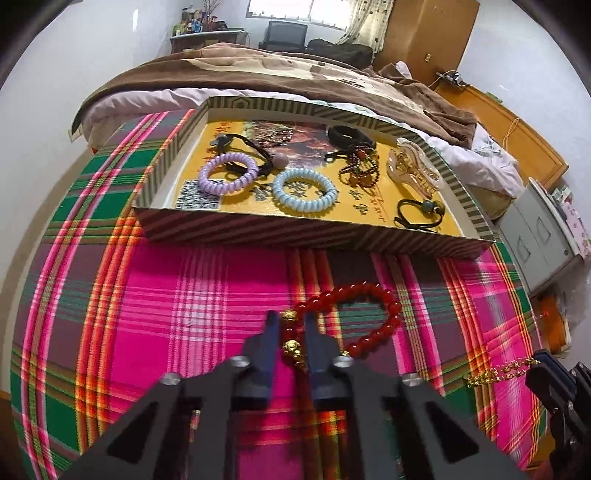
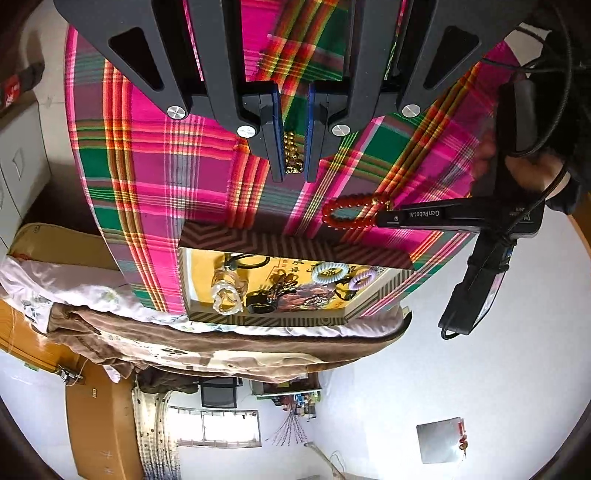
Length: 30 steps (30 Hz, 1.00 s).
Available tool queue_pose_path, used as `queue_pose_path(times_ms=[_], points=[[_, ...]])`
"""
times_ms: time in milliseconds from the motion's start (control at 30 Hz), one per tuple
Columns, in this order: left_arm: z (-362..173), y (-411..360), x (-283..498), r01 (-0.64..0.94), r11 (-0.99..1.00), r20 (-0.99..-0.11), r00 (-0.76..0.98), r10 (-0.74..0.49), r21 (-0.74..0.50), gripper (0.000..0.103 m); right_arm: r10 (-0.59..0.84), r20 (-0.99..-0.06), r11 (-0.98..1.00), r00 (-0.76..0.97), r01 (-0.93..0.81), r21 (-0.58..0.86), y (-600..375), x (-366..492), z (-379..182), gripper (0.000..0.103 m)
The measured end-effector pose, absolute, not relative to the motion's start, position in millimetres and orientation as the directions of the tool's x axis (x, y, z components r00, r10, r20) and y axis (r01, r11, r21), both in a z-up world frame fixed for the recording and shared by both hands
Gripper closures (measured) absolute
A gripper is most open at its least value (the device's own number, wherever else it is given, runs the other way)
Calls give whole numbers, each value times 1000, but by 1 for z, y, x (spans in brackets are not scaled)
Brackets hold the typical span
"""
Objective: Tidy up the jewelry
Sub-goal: 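Lift the gold chain with the right gripper while the left grasps the red bead bracelet, then lower the gold chain and red bead bracelet into the yellow tray and open both grippers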
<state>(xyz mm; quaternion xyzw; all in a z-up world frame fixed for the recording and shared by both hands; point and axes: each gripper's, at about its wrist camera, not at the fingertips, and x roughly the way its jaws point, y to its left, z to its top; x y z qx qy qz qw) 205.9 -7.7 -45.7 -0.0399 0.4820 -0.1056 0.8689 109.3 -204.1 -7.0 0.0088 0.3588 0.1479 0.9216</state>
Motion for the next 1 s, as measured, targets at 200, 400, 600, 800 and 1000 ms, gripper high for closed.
queue_pose_path(times_ms=[200,400,600,800,1000], points=[[-42,-12,201,181,966,-822,510,-254,-186,93,289,-655,954,698,-262,142,-207,110,-8,93],[-16,-5,190,206,954,-767,568,-299,-219,93,298,-632,953,715,-261,154,-210,109,-2,93],[14,0,184,235,942,-714,615,-334,-238,93,314,-604,949,733,-267,169,-210,112,7,93],[32,-3,184,264,939,-689,638,-343,-222,93,321,-583,946,747,-280,163,-205,120,16,93],[44,-4,186,273,942,-675,659,-331,-196,93,318,-557,947,767,-282,153,-205,135,30,93]])
